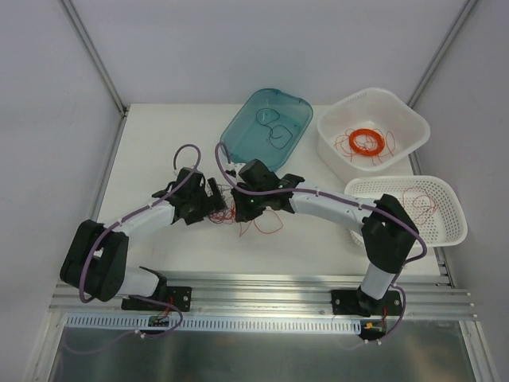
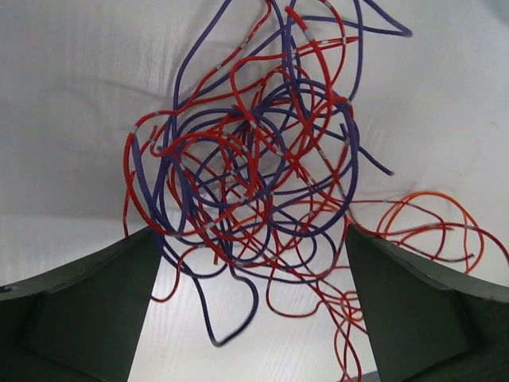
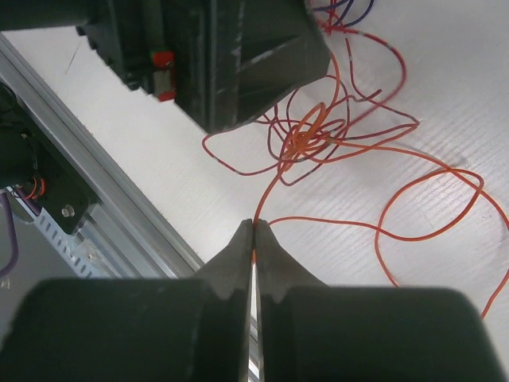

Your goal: Untangle the cables

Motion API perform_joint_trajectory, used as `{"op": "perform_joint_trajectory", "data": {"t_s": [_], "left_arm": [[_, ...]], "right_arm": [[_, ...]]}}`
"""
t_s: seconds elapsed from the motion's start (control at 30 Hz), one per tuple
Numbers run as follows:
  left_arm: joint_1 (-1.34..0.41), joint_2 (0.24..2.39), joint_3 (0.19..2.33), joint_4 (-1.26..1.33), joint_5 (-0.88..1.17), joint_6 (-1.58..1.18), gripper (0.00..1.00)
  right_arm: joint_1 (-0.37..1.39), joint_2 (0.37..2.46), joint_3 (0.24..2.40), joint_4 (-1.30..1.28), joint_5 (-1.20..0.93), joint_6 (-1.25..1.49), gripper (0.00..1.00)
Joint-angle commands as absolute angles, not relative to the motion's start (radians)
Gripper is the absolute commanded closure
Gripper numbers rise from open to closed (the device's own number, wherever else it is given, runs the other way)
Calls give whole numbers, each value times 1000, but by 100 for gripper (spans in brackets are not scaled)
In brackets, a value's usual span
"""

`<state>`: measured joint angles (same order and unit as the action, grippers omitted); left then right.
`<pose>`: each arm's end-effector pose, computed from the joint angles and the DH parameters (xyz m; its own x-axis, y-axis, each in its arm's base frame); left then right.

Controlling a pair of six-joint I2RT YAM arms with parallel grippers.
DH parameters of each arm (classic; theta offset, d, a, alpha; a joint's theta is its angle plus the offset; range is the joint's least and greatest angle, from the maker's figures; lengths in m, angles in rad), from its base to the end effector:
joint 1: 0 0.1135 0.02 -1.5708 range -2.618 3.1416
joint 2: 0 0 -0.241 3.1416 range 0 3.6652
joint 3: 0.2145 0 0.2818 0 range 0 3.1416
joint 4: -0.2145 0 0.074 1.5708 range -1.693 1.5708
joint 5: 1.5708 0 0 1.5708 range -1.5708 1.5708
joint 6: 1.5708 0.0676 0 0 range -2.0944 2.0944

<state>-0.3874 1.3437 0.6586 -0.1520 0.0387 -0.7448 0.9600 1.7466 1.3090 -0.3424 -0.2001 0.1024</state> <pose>0.2876 -0.1202 0.1154 -0.7777 -0.4142 -0.4728 -0.1709 0.8632 -0.4750 0.2394 0.3654 0.1898 -0.4916 -0.5275 -0.6929 -0.8380 0.5029 0.2117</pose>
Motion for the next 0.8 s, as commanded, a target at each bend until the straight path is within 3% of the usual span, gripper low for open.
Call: {"op": "perform_joint_trajectory", "data": {"t_s": [0.0, 0.07, 0.13, 0.23, 0.27, 0.3, 0.33, 0.57, 0.77], "left_arm": [[-400, 1402, 695, -112, 5, -787, 1], [-403, 1433, 695, -100, -23, -798, 15], [-403, 1448, 696, -100, -52, -810, 43], [-403, 1462, 683, -103, -96, -822, 71], [-403, 1460, 680, -103, -129, -825, 88], [-402, 1459, 672, -104, -143, -825, 96], [-399, 1457, 672, -107, -158, -824, 100], [-307, 1439, 673, -176, -219, -805, 100], [-173, 1411, 684, -230, -212, -772, 100]], "right_arm": [[960, 1744, 1361, -367, -232, 49, 99], [960, 1736, 1359, -379, -232, 38, 99], [960, 1726, 1358, -394, -227, 20, 99], [957, 1691, 1356, -439, -215, -30, 99], [956, 1659, 1353, -471, -210, -44, 99], [954, 1640, 1350, -488, -206, -58, 99], [944, 1620, 1344, -521, -195, -80, 99], [803, 1347, 1341, -692, -163, -161, 99], [614, 1155, 1506, -814, -167, -229, 99]]}}
